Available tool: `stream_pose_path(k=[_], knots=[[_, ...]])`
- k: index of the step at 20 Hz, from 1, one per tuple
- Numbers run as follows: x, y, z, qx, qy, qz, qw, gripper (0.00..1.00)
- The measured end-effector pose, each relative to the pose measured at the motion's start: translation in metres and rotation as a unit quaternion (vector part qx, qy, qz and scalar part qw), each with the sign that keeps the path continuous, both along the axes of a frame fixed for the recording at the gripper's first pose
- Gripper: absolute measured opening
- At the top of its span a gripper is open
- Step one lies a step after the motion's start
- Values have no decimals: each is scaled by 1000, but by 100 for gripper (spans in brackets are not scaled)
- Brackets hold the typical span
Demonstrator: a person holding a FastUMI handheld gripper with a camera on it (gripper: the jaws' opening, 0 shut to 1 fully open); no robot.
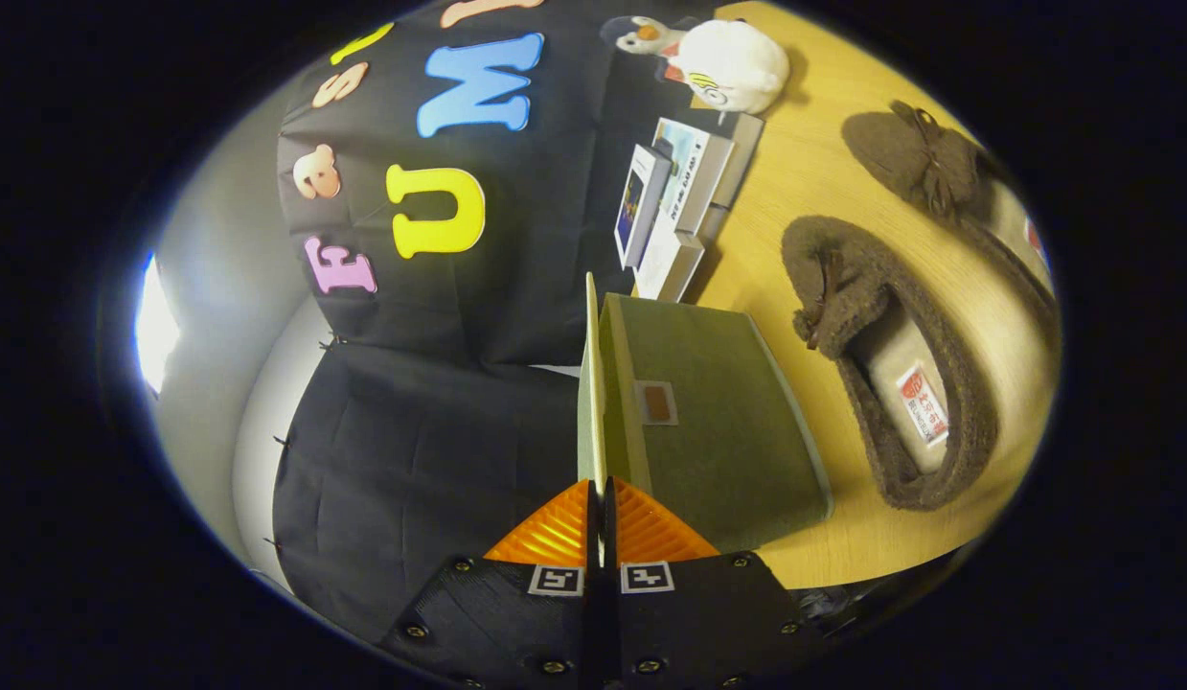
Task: Open the storage box then place both shoes into the box .Put the left shoe in first, then the right shoe, with the right side of both shoes facing outward in a uniform manner.
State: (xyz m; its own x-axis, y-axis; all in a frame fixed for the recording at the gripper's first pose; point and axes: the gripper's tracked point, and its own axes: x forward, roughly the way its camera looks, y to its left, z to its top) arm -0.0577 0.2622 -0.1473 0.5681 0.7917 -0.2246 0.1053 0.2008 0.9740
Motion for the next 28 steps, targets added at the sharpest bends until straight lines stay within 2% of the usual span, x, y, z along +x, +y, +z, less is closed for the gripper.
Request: stream_pose_path(k=[5,12,19,23,24,28], knots=[[11,16,53,-44,-73,26,996,0],[8,68,116,-99,-172,71,977,0],[-3,128,137,-162,-228,106,954,0],[-15,165,132,-192,-257,135,937,0],[-18,175,131,-195,-260,140,935,3],[-24,203,131,-184,-266,155,934,3]])
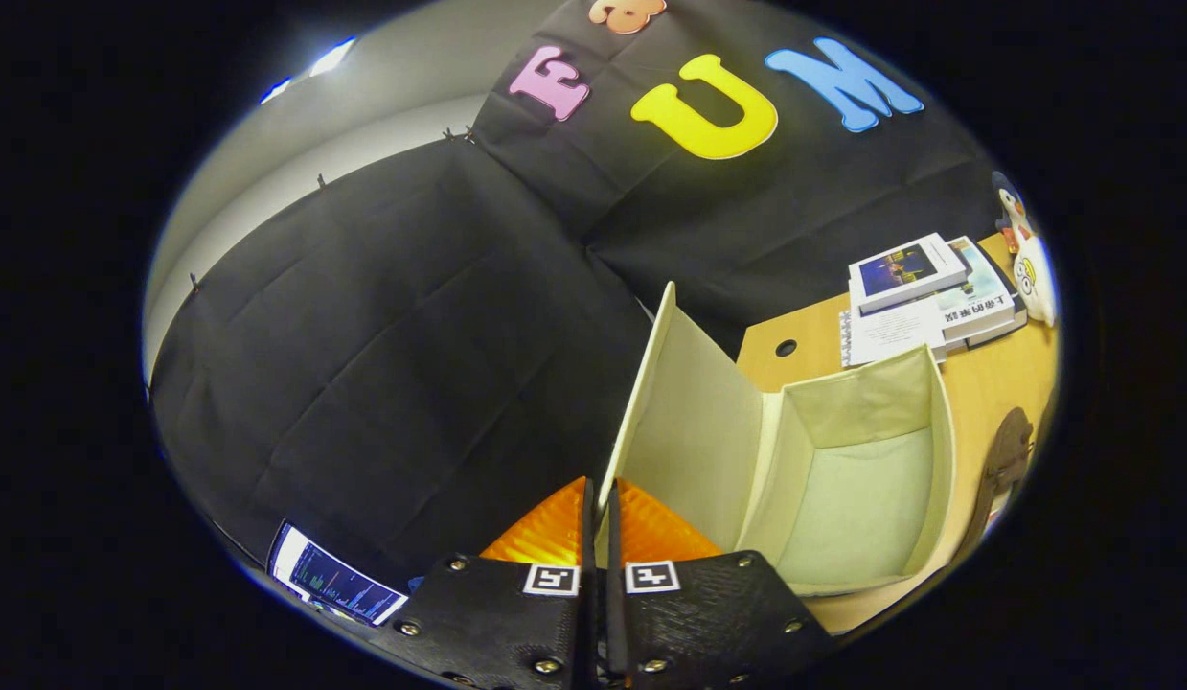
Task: Open the storage box then place both shoes into the box .Put the left shoe in first, then the right shoe, with the right side of both shoes facing outward in a uniform manner.
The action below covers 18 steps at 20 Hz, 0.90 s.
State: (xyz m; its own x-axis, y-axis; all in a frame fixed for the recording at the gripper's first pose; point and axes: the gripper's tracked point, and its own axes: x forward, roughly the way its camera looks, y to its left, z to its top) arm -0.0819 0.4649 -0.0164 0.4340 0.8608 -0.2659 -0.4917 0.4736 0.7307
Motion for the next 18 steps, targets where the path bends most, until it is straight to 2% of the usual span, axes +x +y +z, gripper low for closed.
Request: stream_pose_path(k=[1,3,4,5,8,18], knots=[[2,9,-1,0,1,5,1000,10],[-1,19,-1,-5,-6,13,1000,11],[-1,22,-1,-8,-11,15,1000,24],[0,24,-2,-11,-16,16,1000,49],[7,16,-10,-41,-39,6,998,97],[55,-68,-29,-114,-86,-68,987,98]])
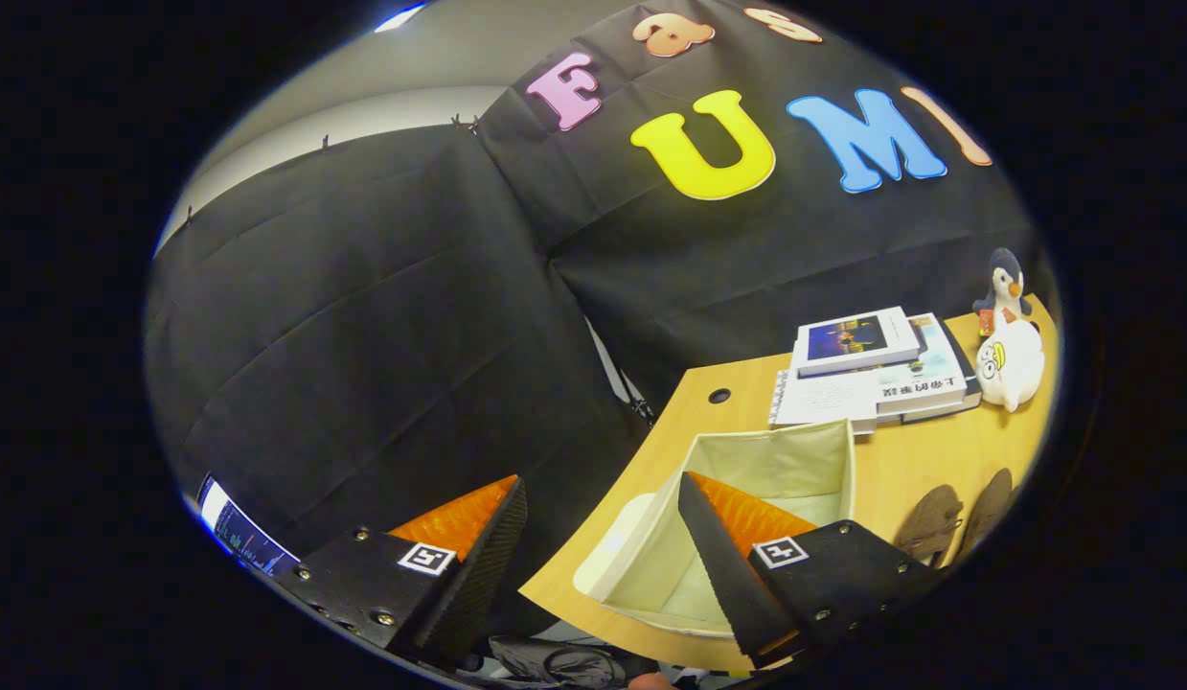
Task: Open the storage box then place both shoes into the box .Put the left shoe in first, then the right shoe, with the right side of both shoes facing outward in a uniform manner.
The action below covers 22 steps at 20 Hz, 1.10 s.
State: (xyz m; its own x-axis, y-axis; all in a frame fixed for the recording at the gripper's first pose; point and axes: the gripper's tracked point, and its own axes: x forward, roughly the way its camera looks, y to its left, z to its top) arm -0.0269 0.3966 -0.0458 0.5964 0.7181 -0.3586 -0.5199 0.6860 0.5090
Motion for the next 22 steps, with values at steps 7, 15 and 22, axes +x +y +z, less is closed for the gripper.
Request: stream_pose_path(k=[7,15,22], knots=[[30,-93,-13,-91,-35,-53,994,97],[37,-164,-52,-155,-22,-92,983,98],[43,-212,-109,-189,24,-123,974,98]])
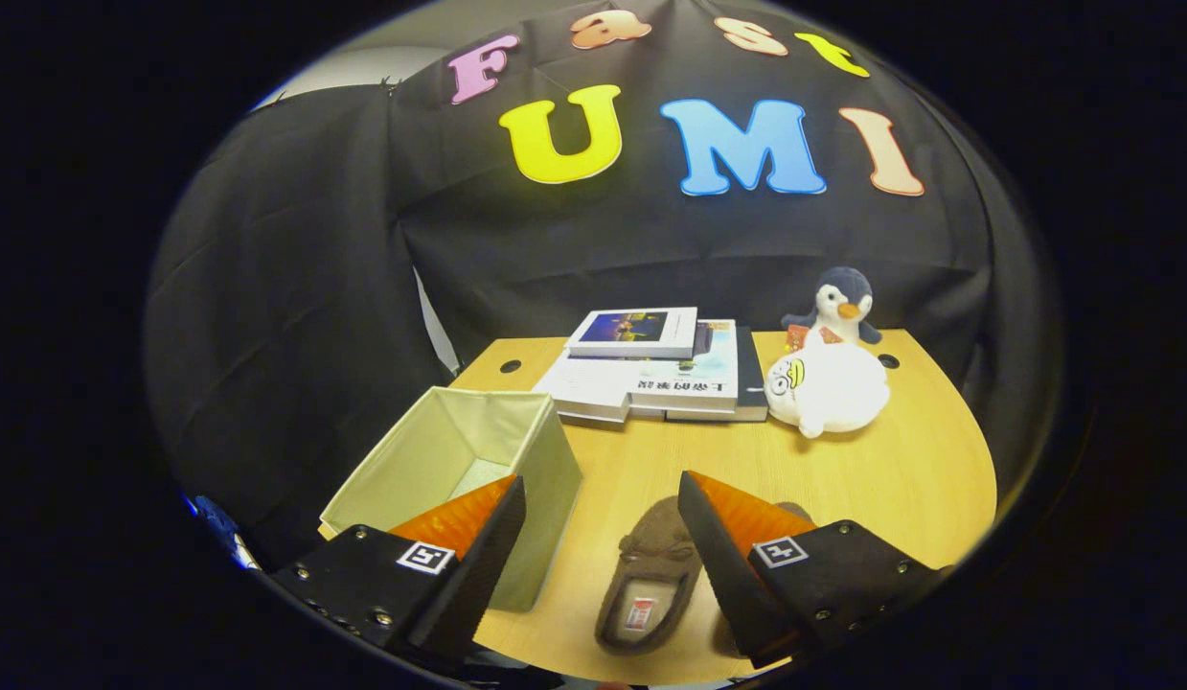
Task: Open the storage box then place both shoes into the box .Put the left shoe in first, then the right shoe, with the right side of both shoes facing outward in a uniform manner.
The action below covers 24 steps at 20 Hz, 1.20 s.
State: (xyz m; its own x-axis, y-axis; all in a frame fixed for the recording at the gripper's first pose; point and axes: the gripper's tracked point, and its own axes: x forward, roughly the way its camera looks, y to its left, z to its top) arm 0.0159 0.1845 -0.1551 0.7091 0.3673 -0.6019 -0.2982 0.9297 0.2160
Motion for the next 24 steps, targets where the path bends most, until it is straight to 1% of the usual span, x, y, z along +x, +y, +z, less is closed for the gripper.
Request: stream_pose_path(k=[3,10,15,18,21,22,23,24], knots=[[-1,-16,-27,-10,24,-13,1000,98],[-15,-38,-87,-28,87,-31,995,98],[-30,-53,-128,-57,131,-36,989,98],[-40,-52,-144,-59,151,-31,986,98],[-43,-53,-157,-77,156,-26,984,95],[-43,-53,-159,-80,158,-24,984,92],[-44,-51,-160,-80,161,-24,983,91],[-45,-50,-163,-77,169,-26,982,89]])
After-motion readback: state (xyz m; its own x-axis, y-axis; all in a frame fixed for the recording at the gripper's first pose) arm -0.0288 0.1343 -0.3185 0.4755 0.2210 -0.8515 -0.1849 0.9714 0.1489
